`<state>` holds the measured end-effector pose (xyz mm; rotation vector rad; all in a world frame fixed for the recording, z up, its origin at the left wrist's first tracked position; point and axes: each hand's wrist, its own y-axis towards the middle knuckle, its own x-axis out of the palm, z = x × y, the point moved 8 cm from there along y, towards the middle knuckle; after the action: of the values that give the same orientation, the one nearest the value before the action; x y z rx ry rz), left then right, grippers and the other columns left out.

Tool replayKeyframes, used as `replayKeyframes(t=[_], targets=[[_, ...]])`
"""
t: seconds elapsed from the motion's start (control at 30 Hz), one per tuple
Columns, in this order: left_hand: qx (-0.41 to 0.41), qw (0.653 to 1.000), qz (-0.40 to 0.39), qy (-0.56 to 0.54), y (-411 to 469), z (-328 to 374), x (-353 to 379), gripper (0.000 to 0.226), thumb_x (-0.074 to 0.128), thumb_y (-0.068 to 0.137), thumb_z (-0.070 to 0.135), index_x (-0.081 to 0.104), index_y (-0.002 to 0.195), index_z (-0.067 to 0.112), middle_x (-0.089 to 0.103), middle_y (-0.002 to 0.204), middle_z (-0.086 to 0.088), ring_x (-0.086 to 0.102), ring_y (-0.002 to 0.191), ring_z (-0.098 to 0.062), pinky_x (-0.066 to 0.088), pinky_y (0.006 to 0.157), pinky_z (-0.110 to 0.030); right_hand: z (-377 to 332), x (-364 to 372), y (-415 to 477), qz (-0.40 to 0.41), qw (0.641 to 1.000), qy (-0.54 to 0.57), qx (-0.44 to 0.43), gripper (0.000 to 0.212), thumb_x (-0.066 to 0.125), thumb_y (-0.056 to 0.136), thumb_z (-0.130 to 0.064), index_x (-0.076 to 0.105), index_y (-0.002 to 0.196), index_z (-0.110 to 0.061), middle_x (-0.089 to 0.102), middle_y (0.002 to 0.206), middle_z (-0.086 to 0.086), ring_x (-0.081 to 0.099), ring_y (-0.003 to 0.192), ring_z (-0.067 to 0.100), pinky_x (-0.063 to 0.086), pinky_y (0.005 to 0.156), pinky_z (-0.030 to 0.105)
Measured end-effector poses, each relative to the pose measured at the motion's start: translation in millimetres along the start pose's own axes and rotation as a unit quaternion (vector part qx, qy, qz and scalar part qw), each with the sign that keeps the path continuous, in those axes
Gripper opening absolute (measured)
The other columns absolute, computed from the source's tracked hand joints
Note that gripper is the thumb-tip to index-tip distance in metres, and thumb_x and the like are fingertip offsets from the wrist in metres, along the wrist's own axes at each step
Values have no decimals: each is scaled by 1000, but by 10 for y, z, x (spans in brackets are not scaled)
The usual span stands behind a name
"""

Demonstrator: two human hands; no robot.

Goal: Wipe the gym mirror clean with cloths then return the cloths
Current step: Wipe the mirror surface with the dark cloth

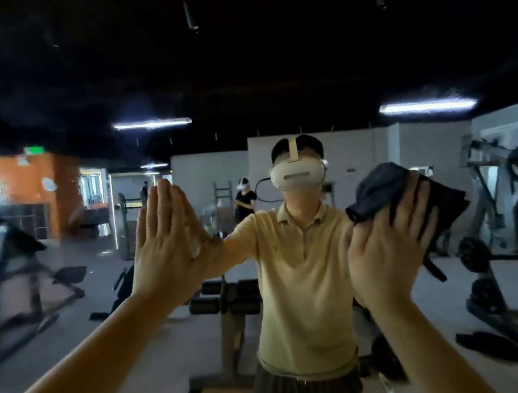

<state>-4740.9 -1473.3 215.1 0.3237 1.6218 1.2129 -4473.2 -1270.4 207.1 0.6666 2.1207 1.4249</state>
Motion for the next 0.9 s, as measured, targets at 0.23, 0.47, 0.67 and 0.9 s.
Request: replayKeyframes(t=[0.23, 0.47, 0.67, 0.9], targets=[[-28, 996, 67, -49, -427, 90, -23, 85, 31, 99, 48, -6, 168, 13, -10, 175, -11, -11, 162, -24, 2, 132, -49, -1635, 551, -1472, -149, 915, 64, -369, 74, 57, 99, -31, 25, 166, -20, 6, 175, 7, -4, 162, 25, 0, 131, 48], [6, 1000, 16, -13, -1095, -413, 433, 90, 53, 98, 37, 5, 168, 8, 0, 175, -15, -2, 163, -31, 10, 131, -54, -679, 376, -1190, -126, 938, 23, -323, 74, 56, 99, -37, 23, 165, -25, 6, 175, 4, -6, 161, 21, -4, 130, 46], [4, 998, -5, -56, -1221, -362, 664, 90, 28, 101, 58, -6, 167, 7, -14, 174, -17, -14, 161, -33, 3, 131, -57, -186, 286, -1176, -60, 997, 31, -48, 59, 42, 101, -27, 39, 158, -12, 12, 174, 14, 4, 161, 32, 8, 128, 59], [74, 987, 50, -133, -1449, -685, 607, 73, 36, 103, 30, 9, 168, 8, 3, 176, -16, 0, 163, -32, 13, 129, -62, -1756, 866, -2899, -189, 920, 45, -340, 81, 63, 98, -32, 23, 166, -21, 6, 175, 8, 4, 162, 28, -3, 130, 48]])
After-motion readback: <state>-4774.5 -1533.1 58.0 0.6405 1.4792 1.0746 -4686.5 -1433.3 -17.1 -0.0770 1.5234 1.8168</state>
